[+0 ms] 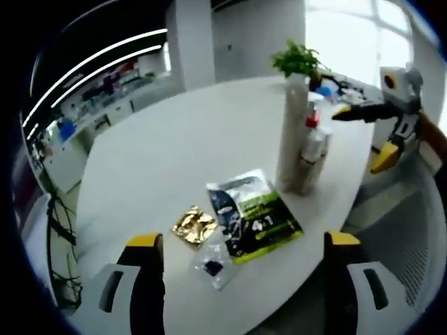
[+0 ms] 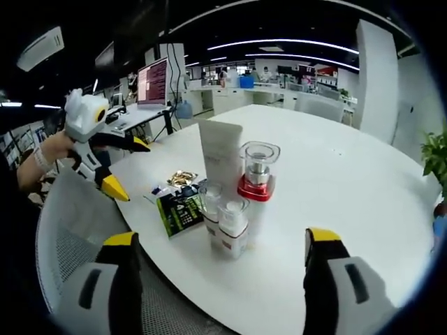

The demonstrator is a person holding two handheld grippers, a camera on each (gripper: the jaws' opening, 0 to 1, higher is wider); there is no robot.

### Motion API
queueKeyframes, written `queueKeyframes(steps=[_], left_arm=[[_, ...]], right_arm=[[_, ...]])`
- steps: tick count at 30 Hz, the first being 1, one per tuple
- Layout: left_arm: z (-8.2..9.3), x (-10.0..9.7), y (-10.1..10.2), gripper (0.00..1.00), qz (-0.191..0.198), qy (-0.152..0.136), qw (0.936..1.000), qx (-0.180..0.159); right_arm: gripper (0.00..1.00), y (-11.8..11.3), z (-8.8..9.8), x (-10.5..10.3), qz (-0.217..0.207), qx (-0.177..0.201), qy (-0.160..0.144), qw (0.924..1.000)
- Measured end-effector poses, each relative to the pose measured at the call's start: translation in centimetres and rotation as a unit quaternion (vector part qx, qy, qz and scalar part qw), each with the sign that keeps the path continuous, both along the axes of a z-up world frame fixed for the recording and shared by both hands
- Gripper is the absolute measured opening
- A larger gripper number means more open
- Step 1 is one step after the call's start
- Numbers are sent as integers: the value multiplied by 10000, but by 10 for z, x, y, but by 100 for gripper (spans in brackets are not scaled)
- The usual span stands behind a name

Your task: Arrange the skincare products in the storage area until every visible bottle or jar stands upright without overlapping.

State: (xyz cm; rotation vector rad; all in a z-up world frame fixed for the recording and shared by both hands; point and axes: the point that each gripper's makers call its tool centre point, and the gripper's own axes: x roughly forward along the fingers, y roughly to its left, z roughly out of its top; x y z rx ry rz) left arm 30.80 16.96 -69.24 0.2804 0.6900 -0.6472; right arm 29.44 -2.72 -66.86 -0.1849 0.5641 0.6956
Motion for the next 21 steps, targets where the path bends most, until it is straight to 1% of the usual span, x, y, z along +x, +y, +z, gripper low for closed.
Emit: queueKeyframes(steps=[4, 8, 13, 17, 20, 21], left_arm=[[-1, -1, -1, 96, -39, 15, 10000, -7], [-2, -2, -3, 97, -60, 37, 10000, -12], [-7, -4, -5, 97, -111, 88, 9999, 48], [-7, -4, -6, 97, -113, 119, 9999, 14], [-8, -3, -6, 97, -108, 119, 9999, 20], [-8, -3, -6, 97, -111, 136, 9998, 17]], right_arm=[[99, -1, 0, 0, -7, -37, 21, 10000], [99, 1, 0, -1, 55, -104, -34, 9999], [99, 2, -4, -2, 72, -90, 54, 9999], [99, 5, -7, -4, 84, -53, 127, 9999], [99, 9, -15, -8, 162, -137, 272, 9994], [99, 10, -16, -9, 170, -139, 270, 9994]])
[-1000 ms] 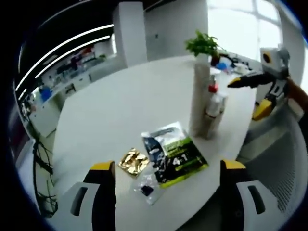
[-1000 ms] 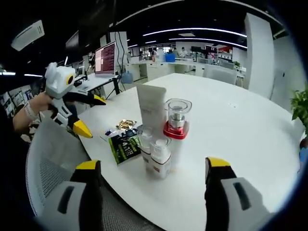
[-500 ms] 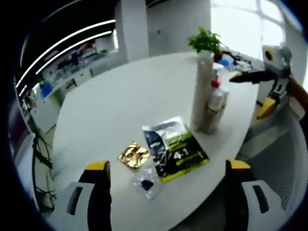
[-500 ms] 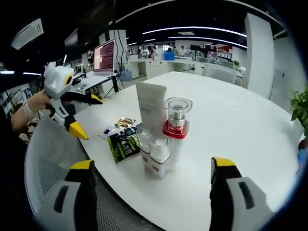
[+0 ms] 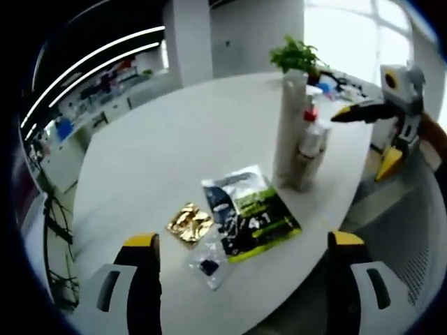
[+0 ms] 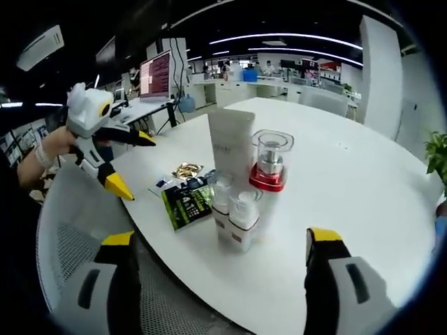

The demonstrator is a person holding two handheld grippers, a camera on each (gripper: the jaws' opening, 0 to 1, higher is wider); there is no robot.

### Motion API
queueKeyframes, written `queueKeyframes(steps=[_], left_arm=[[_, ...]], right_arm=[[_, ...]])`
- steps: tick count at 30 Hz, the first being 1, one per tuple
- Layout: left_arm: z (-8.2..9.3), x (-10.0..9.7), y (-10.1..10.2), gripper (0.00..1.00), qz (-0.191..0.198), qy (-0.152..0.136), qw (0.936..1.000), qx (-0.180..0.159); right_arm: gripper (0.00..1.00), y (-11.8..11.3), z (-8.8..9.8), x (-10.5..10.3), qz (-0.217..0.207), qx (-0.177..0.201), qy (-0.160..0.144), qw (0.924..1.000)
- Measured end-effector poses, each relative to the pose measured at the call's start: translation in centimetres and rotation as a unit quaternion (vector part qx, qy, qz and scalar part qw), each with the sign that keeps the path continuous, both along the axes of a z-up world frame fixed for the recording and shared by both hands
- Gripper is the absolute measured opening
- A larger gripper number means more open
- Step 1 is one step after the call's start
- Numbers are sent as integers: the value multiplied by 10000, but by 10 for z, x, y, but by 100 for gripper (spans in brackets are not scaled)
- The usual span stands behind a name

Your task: Arrange the skincare products in the storage area until every visible bottle or jar stands upright without overlapping.

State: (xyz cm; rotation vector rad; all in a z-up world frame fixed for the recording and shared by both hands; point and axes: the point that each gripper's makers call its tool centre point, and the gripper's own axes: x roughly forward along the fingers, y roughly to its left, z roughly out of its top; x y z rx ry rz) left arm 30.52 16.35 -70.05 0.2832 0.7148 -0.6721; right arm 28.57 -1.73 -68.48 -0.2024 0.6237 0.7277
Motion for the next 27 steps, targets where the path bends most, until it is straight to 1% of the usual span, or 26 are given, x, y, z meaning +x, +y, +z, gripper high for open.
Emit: queueKeyframes(steps=[7, 11, 14, 19, 26, 27], left_arm=[[-6, 2, -2, 97, -73, 114, 9999, 14], [-11, 5, -1, 97, -72, 166, 9998, 25], [-13, 7, -3, 97, -146, 210, 9997, 36], [-15, 15, -5, 97, -266, 250, 9993, 107], [-13, 33, -11, 97, -420, 214, 9988, 118], [-13, 36, -12, 97, -446, 210, 9987, 110]], right_arm=[[99, 8, -1, -2, 68, 113, 83, 9999], [98, 6, -4, -1, 26, 85, 148, 9999], [97, 5, -7, -1, -1, 146, 225, 9996], [91, 7, -9, -3, -25, 277, 369, 9989], [81, 8, -11, -4, -27, 266, 368, 9990], [79, 9, -11, -4, -41, 287, 347, 9990]])
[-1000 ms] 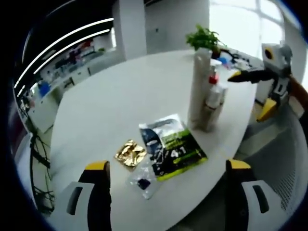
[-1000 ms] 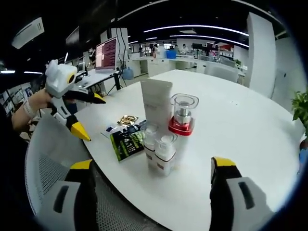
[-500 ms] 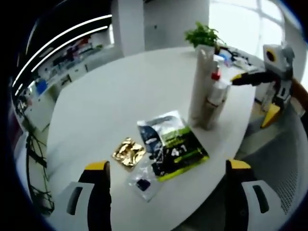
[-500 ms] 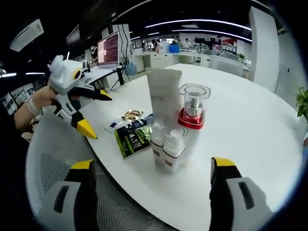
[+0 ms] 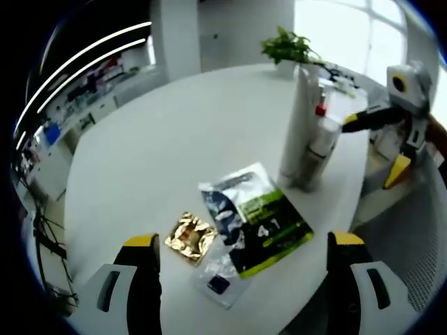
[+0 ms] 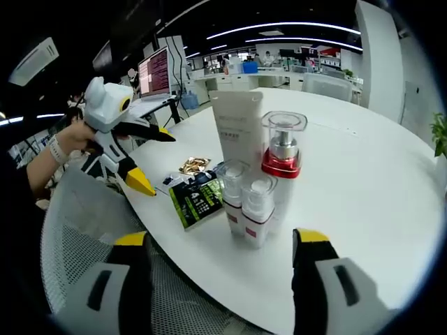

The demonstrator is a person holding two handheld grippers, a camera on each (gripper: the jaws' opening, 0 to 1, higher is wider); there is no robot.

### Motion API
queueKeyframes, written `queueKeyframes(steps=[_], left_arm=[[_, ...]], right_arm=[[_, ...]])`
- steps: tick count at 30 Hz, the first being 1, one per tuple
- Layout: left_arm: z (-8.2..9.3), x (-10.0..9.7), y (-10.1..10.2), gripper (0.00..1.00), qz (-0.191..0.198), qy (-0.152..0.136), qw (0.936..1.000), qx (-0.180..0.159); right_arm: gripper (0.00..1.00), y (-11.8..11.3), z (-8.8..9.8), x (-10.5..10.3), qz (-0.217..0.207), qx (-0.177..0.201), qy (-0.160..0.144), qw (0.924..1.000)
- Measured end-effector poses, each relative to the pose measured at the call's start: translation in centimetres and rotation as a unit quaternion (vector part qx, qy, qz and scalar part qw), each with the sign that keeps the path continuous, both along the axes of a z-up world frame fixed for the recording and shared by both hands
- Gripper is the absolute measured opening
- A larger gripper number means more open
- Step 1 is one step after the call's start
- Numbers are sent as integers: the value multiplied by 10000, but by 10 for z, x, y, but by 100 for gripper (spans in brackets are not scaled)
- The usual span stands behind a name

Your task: Arrange the skincare products in the storage area until every visible bottle or jar stands upright without overlapping.

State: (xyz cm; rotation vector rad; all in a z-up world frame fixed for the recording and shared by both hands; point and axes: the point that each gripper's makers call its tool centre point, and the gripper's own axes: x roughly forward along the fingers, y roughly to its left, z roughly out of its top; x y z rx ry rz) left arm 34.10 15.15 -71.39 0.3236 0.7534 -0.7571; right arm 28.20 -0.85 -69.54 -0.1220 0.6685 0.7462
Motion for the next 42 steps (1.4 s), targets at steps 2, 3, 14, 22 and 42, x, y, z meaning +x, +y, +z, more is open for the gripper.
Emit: queueKeyframes(steps=[2, 3, 14, 22, 42], left_arm=[[-2, 6, -2, 97, -49, 18, 10000, -1], [-3, 9, -3, 97, -67, 22, 10000, 13], [-16, 27, -12, 96, -421, 215, 9987, 199], [-28, 46, -16, 91, -349, 418, 9984, 143], [-56, 43, -16, 70, -414, 865, 9953, -140]], right_arm=[[76, 1, 0, -1, 12, 43, 26, 10000], [74, 2, 0, -2, 9, 77, 59, 10000], [64, 16, -7, -13, 139, 105, 174, 9997], [61, 33, -12, -18, 230, 252, 357, 9988], [45, 58, -29, -22, 401, 152, 659, 9969]])
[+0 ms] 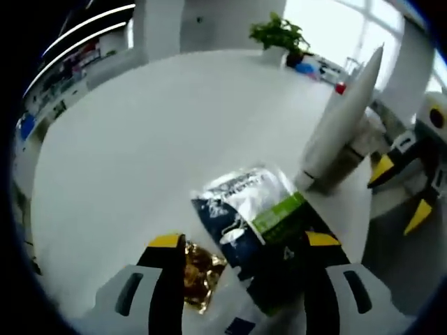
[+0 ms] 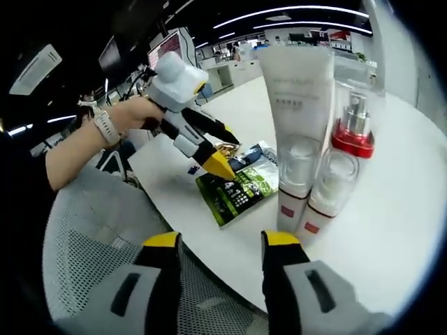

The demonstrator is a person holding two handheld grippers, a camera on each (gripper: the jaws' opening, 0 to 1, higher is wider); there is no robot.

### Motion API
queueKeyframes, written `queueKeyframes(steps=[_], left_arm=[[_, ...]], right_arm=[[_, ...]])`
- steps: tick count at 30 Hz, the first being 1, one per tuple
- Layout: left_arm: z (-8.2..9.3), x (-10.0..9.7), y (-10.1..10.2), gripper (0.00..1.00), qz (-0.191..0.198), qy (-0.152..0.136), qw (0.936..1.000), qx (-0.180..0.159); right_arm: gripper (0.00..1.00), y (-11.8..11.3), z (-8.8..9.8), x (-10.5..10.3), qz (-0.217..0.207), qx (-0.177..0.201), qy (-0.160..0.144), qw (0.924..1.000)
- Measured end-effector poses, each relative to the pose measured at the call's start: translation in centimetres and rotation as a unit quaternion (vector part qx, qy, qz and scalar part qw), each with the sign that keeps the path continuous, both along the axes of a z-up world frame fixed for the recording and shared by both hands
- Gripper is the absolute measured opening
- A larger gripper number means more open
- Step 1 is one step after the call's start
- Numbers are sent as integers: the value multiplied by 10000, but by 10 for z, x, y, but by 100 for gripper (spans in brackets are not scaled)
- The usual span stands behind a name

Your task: Arrange the skincare products in the storage area until every visible bottle or jar stands upright without overlapping.

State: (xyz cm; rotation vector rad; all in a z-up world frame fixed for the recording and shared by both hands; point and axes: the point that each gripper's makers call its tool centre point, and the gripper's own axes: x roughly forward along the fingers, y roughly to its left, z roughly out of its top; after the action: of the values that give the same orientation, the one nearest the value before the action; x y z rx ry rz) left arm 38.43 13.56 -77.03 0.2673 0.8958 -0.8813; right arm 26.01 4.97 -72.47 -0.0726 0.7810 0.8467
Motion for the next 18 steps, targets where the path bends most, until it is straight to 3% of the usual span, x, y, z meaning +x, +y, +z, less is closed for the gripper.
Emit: queueKeyframes(steps=[8, 11, 14, 18], left_arm=[[-1, -4, 1, 56, 2, 75, 9999, -135], [-4, -6, 0, 54, -48, 90, 9999, -93], [-6, -5, 1, 54, -34, 106, 9999, -121], [-5, -4, 2, 51, 56, 126, 9997, -178]], right_arm=[[40, 5, -8, 5, -39, -173, -19, 9998], [39, 10, -10, 6, 68, -195, 28, 9998], [31, 18, -11, 5, 162, -166, 51, 9997], [30, 24, -14, 6, 320, -306, -16, 9990]])
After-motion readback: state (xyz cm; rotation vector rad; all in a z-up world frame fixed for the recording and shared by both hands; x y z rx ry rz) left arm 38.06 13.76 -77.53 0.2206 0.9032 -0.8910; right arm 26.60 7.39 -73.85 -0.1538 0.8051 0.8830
